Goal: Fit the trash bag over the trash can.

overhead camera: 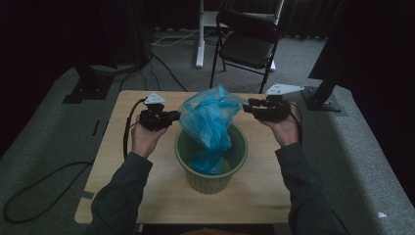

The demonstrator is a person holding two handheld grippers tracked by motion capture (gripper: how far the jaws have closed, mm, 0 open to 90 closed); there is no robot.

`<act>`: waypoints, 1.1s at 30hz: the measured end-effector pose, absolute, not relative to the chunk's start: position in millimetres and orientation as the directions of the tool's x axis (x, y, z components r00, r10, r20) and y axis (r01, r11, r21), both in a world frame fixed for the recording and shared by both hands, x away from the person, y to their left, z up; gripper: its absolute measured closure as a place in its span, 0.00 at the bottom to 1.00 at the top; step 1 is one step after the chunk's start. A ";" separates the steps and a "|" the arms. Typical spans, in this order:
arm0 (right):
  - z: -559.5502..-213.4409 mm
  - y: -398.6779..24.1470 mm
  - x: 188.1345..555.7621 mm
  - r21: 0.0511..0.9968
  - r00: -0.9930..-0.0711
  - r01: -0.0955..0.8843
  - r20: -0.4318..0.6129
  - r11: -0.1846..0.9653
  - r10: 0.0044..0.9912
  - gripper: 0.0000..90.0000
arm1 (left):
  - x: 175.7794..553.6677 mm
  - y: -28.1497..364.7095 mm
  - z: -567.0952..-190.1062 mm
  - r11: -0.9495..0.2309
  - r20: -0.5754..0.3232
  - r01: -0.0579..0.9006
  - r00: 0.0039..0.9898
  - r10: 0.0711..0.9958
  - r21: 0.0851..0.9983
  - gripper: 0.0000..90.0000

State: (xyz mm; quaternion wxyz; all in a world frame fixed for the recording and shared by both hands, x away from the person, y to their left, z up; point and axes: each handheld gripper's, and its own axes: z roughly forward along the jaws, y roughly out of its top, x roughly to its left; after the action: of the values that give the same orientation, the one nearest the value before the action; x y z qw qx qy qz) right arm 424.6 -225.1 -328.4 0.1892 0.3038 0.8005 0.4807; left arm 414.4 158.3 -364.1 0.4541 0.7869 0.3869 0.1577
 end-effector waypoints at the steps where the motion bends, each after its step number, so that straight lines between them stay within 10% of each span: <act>1: -329.1 -221.3 425.1 0.881 -0.753 0.298 -0.019 0.367 0.658 0.65 | 414.2 158.2 -363.4 -0.287 -0.102 0.463 0.651 0.752 0.838 0.89; 6: -334.5 -205.1 430.6 0.861 -0.779 0.282 -0.052 0.423 0.625 0.67 | 413.0 157.5 -359.7 -0.290 -0.094 0.454 0.654 0.751 0.842 0.87; 12: -335.5 -198.4 427.6 0.862 -0.816 0.255 -0.051 0.437 0.576 0.98 | 410.0 161.8 -354.2 -0.278 -0.090 0.434 0.657 0.748 0.857 0.84; 33: -331.9 -196.4 416.0 0.890 -0.902 0.208 0.014 0.406 0.431 1.00 | 412.3 124.7 -333.3 -0.315 -0.057 0.362 0.730 0.681 0.878 0.69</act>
State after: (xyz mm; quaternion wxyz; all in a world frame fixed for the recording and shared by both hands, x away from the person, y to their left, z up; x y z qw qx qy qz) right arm 416.0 -196.4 -331.9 0.1092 0.1923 0.8314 0.5098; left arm 412.3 124.7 -333.3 0.4848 0.7939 0.3282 0.1645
